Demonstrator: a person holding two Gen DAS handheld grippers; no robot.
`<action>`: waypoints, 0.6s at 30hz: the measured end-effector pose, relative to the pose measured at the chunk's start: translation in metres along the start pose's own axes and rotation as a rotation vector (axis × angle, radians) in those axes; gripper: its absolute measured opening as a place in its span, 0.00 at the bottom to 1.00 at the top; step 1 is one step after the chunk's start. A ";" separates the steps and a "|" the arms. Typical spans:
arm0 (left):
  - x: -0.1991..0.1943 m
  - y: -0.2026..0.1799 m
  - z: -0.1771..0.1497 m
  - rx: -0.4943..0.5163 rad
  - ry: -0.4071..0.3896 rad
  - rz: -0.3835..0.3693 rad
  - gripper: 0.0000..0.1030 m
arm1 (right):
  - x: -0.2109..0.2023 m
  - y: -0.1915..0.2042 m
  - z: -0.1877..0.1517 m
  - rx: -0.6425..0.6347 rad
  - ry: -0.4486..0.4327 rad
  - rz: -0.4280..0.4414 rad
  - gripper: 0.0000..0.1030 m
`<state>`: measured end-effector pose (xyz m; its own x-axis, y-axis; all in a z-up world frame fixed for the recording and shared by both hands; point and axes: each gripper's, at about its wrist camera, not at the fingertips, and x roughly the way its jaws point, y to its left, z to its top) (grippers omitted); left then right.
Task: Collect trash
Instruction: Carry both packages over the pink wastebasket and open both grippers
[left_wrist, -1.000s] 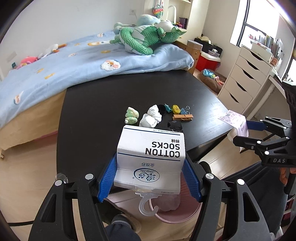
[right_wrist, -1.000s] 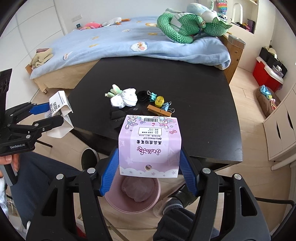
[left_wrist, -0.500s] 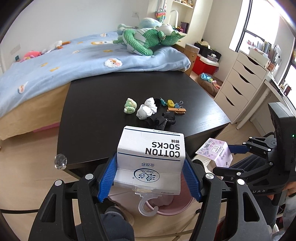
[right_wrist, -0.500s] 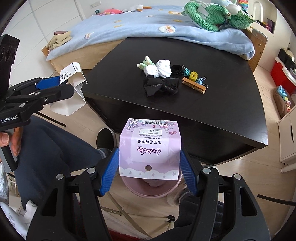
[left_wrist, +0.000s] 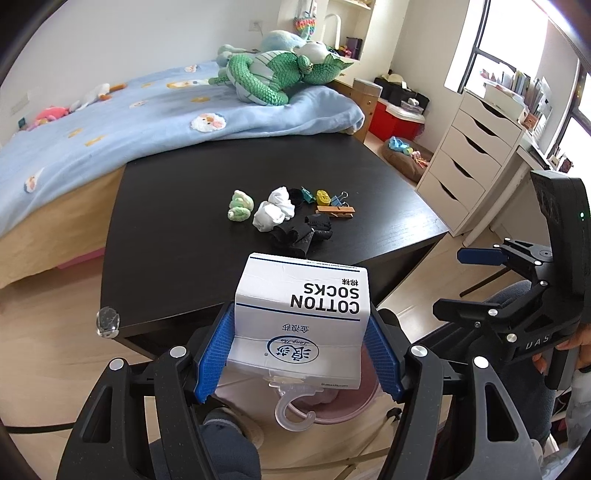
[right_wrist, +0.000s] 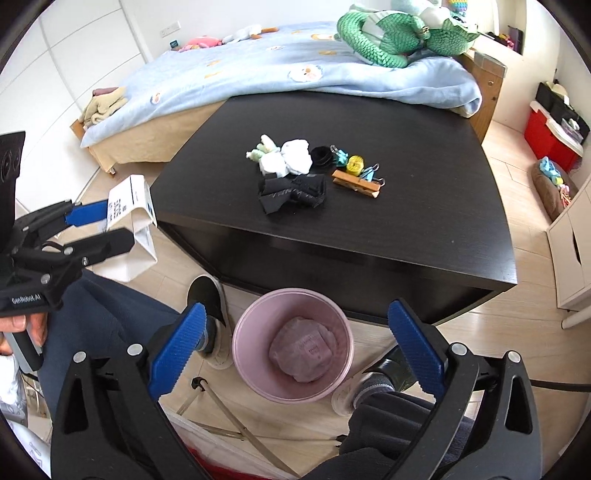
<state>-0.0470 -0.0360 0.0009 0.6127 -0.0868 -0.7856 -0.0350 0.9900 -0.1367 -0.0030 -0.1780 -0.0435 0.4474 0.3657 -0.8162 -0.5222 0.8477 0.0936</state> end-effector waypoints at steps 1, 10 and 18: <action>0.000 -0.002 0.000 0.004 0.001 -0.002 0.64 | -0.002 -0.001 0.001 0.002 -0.004 -0.007 0.95; 0.003 -0.021 -0.001 0.047 0.010 -0.027 0.64 | -0.015 -0.014 0.004 0.025 -0.033 -0.045 0.95; 0.012 -0.044 -0.003 0.095 0.031 -0.056 0.64 | -0.027 -0.028 0.003 0.057 -0.063 -0.077 0.95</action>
<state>-0.0401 -0.0809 -0.0042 0.5865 -0.1447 -0.7969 0.0750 0.9894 -0.1244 0.0014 -0.2108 -0.0223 0.5303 0.3201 -0.7851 -0.4432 0.8940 0.0652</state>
